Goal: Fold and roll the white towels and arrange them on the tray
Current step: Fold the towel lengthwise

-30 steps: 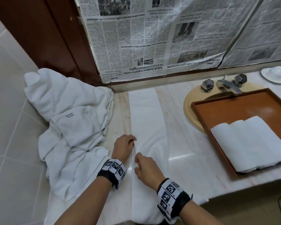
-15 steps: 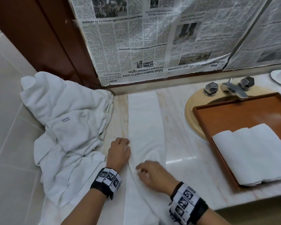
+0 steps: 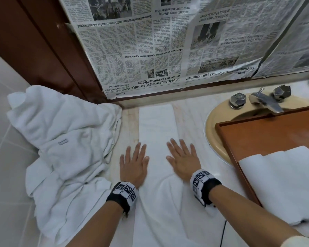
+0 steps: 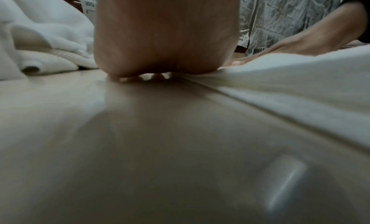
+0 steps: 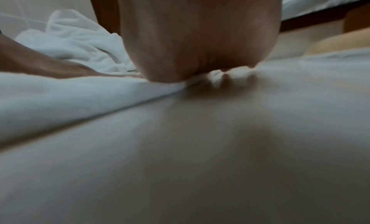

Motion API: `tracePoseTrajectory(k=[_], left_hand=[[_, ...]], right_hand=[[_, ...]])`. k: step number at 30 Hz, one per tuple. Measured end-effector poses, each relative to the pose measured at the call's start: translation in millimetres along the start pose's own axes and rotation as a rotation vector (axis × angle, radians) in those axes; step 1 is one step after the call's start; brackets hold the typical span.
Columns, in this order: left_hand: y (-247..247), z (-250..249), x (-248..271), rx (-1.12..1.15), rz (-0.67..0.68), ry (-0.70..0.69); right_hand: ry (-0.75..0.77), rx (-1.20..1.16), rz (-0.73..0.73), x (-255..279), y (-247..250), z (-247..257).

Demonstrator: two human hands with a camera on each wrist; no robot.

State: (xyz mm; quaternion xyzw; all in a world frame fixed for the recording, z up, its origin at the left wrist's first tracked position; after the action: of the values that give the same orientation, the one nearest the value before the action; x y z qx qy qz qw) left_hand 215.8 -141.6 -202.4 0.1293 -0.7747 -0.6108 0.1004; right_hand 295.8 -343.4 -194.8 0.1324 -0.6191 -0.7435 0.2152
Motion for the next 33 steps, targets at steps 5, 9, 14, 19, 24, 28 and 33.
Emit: tracePoseTrajectory(k=[5, 9, 14, 19, 24, 28, 33], left_hand=[[8, -6, 14, 0.045, 0.008, 0.002], [4, -12, 26, 0.010, 0.029, -0.048], [4, 3, 37, 0.012, 0.019, 0.005], [2, -1, 61, 0.003, 0.069, 0.003], [-4, -13, 72, -0.019, 0.093, 0.021], [1, -30, 60, -0.028, 0.135, 0.063], [0, -47, 27, -0.008, 0.152, 0.133]], right_hand=[[-0.059, -0.082, -0.156, 15, 15, -1], [0.104, -0.134, -0.087, 37, -7, 31], [0.033, -0.047, -0.071, 35, -10, 7], [-0.027, -0.099, -0.104, 41, 5, 0], [0.040, -0.082, -0.073, 67, -4, 3], [0.051, -0.048, -0.040, 48, -2, -15], [0.125, -0.053, 0.045, 1, 10, -29]])
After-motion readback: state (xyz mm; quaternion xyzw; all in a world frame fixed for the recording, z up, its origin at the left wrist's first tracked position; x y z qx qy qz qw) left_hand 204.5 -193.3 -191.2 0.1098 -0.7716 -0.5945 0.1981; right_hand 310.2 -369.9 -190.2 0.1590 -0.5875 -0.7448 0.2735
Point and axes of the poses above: each hand's wrist, its own x-axis away from the middle knuckle, its own y-axis out of the back of the hand, z = x × y, the point moved 2 cm from there along -x, towards the middle knuckle, and after that the axes turned 15 degrees about -z, right-handed, at the moved point
